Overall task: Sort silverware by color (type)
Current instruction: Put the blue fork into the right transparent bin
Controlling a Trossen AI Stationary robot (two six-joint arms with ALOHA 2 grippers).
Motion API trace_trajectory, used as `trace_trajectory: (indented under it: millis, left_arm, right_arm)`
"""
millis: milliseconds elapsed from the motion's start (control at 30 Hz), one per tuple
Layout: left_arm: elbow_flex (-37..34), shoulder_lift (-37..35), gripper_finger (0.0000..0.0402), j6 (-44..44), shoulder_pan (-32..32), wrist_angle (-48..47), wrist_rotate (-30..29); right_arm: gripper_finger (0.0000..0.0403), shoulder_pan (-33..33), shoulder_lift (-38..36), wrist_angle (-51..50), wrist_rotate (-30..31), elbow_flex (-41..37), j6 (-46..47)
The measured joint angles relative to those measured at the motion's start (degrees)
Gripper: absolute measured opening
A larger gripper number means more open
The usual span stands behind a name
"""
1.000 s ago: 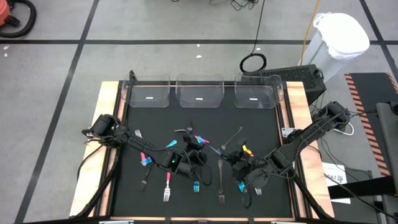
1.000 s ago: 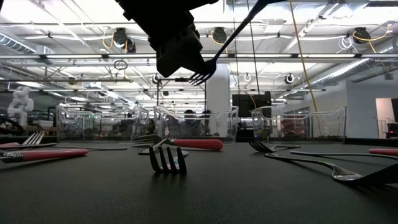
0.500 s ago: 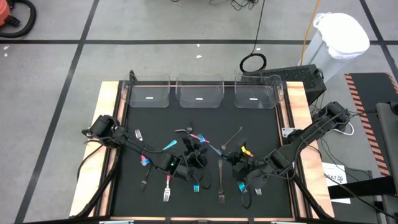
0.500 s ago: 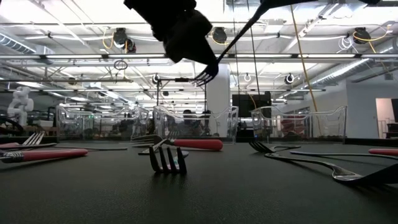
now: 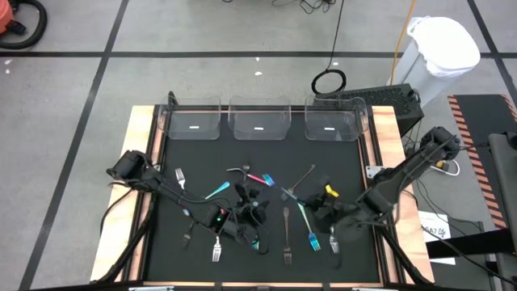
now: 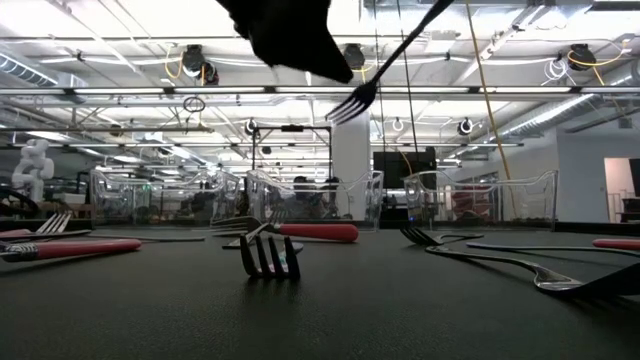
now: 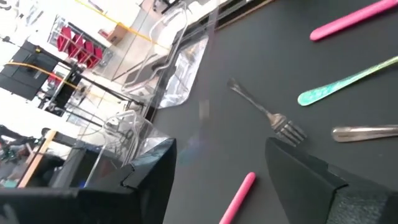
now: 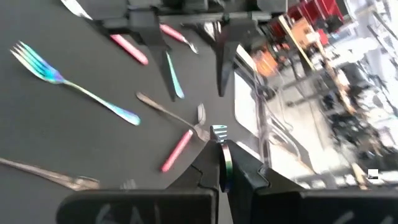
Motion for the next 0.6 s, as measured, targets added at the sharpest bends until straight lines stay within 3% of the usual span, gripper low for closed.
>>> trace_trajectory:
  millis: [233, 433, 600]
  left_arm:
    - [0.0, -2.8, 0.0246, -0.1, -2.5, 0.3, 1.7]
    - [0.0, -3.0, 0.0246, 0.8, -2.9, 3.1, 4.5]
    - [0.0, -3.0, 0.0246, 3.9, -2.9, 7.6, 7.8]
  right_arm:
    - [0.0003, 6.4, -6.8, 0.2, -1.7, -0.1, 2.1]
    - [0.0003, 10.2, -10.0, 7.2, -2.0, -4.0, -2.9]
    - [0.0003, 10.8, -11.2, 16.2, -10.8, -6.5, -10.1]
